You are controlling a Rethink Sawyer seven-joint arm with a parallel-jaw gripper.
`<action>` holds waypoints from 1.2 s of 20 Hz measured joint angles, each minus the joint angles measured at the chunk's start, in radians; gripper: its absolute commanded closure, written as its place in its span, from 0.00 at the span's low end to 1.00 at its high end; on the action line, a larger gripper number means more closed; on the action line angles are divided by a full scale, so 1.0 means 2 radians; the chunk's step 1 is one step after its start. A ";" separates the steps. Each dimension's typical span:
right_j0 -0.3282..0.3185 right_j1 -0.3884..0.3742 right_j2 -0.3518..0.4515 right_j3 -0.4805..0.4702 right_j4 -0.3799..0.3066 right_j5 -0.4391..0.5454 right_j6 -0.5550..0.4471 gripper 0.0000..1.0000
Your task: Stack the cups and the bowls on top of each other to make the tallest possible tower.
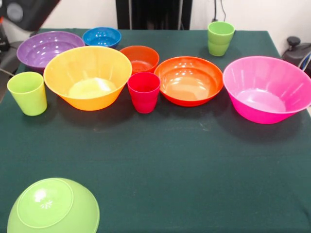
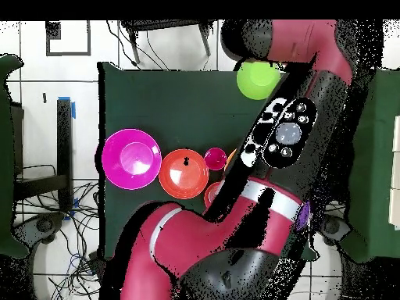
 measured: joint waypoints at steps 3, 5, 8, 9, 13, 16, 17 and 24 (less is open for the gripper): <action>-0.010 0.024 -0.010 -0.037 0.013 0.007 0.000 1.00; -0.018 0.045 -0.023 -0.066 0.027 0.010 0.000 1.00; -0.026 0.067 -0.039 -0.094 0.044 0.010 0.000 1.00; -0.032 0.081 -0.051 -0.111 0.056 0.010 0.000 1.00; -0.047 0.109 -0.084 -0.144 0.087 0.010 0.000 1.00; -0.060 0.126 -0.111 -0.162 0.113 0.010 0.000 1.00; -0.062 0.129 -0.117 -0.164 0.119 0.010 0.000 1.00; -0.079 0.142 -0.159 -0.174 0.169 0.010 0.000 1.00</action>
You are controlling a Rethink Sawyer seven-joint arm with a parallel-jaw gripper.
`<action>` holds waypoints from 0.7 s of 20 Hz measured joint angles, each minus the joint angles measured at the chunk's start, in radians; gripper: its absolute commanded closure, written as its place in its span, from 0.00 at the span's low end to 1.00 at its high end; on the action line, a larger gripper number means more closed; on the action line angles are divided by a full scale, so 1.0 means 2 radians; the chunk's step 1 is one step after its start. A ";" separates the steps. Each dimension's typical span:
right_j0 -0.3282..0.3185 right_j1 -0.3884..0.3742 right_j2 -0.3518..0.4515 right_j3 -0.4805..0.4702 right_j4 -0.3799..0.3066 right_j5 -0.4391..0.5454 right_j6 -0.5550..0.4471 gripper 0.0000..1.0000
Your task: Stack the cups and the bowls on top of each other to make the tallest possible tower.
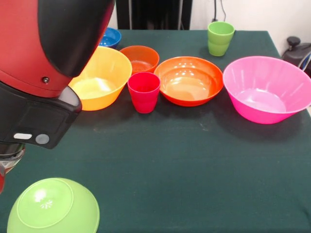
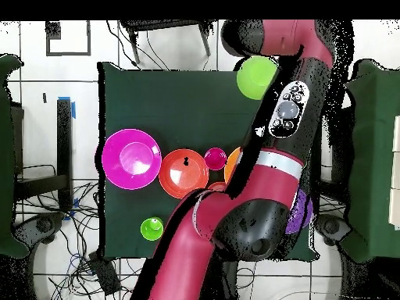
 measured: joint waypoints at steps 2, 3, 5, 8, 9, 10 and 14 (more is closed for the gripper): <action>-0.002 0.001 -0.011 0.000 0.016 0.000 0.000 1.00; -0.003 0.000 -0.013 0.000 0.020 0.000 0.000 1.00; -0.003 0.000 -0.018 0.000 0.031 0.000 0.000 1.00; -0.003 0.000 -0.025 0.000 0.048 0.000 0.000 1.00; -0.003 0.000 -0.026 0.000 0.052 0.000 0.000 1.00; -0.003 0.000 -0.027 0.000 0.056 0.000 0.000 1.00; -0.003 0.001 -0.032 0.000 0.075 0.000 0.000 1.00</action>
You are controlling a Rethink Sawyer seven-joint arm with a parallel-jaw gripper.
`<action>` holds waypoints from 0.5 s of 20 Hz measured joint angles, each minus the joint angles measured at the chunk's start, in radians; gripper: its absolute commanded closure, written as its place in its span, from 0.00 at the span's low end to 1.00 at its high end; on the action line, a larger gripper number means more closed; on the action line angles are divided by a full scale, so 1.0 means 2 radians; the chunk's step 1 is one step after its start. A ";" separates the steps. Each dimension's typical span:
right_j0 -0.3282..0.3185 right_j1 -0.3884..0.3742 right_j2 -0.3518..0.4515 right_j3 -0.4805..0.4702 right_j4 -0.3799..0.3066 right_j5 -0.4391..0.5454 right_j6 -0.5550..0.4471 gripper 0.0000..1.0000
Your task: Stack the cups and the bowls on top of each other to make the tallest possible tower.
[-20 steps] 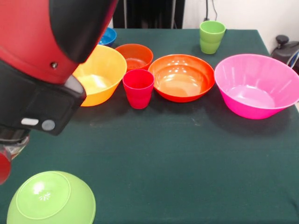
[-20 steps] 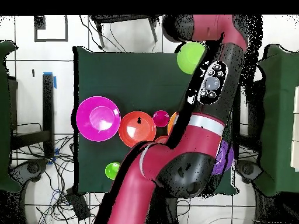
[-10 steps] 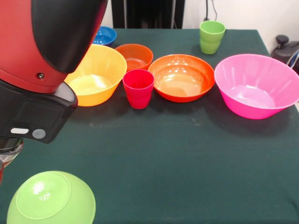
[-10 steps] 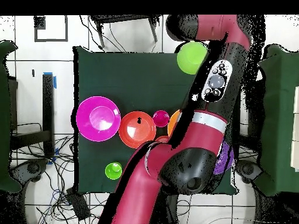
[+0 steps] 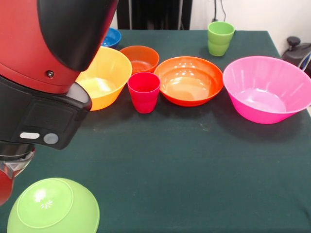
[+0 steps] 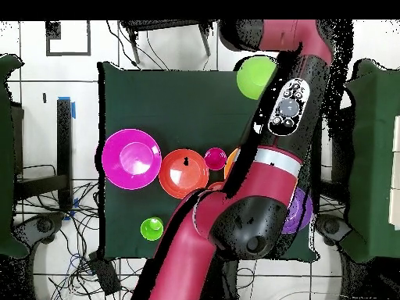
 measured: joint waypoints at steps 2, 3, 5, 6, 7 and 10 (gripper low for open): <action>0.000 0.001 0.000 0.000 0.008 0.000 0.000 1.00; 0.000 0.001 -0.001 0.000 0.013 0.000 0.000 1.00; 0.000 0.005 -0.001 0.000 0.026 -0.002 0.000 1.00; 0.000 0.006 -0.001 0.000 0.029 -0.002 0.000 1.00; 0.000 0.007 -0.001 0.000 0.031 -0.002 0.000 1.00; 0.000 0.013 -0.001 0.000 0.040 -0.003 0.000 1.00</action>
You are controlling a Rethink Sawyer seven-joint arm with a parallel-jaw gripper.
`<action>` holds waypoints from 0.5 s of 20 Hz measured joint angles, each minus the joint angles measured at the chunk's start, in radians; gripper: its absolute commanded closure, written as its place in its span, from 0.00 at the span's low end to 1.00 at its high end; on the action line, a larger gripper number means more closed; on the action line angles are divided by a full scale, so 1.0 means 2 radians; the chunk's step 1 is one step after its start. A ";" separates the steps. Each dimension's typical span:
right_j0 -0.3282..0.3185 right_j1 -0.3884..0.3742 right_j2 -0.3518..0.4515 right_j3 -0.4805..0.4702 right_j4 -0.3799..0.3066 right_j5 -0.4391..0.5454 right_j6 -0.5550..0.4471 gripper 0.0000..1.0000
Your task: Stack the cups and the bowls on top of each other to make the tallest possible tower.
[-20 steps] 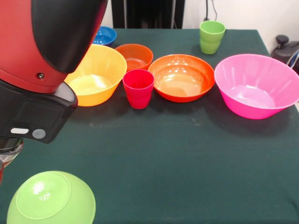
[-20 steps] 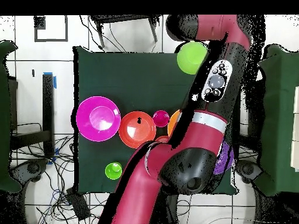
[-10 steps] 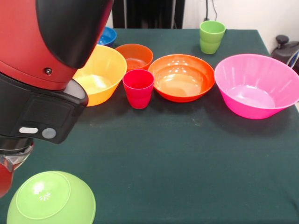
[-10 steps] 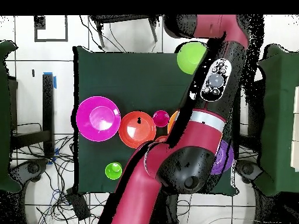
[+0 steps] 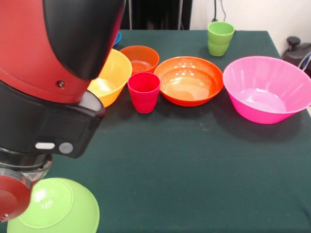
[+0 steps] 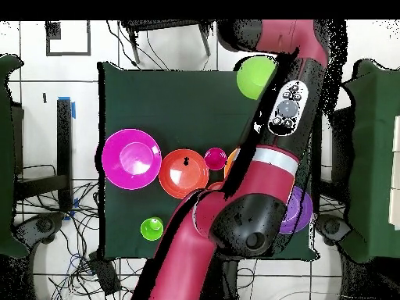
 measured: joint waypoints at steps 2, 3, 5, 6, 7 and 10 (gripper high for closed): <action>0.000 0.005 0.000 0.000 0.004 0.000 0.000 1.00; 0.000 0.006 0.000 0.000 0.005 0.000 0.000 1.00; 0.000 0.013 -0.001 0.000 0.005 0.000 0.000 1.00; 0.000 0.016 -0.002 0.000 0.005 0.000 0.000 1.00; 0.000 0.018 -0.003 0.000 0.005 0.000 0.000 1.00; -0.001 0.027 -0.012 0.000 0.006 0.000 0.000 1.00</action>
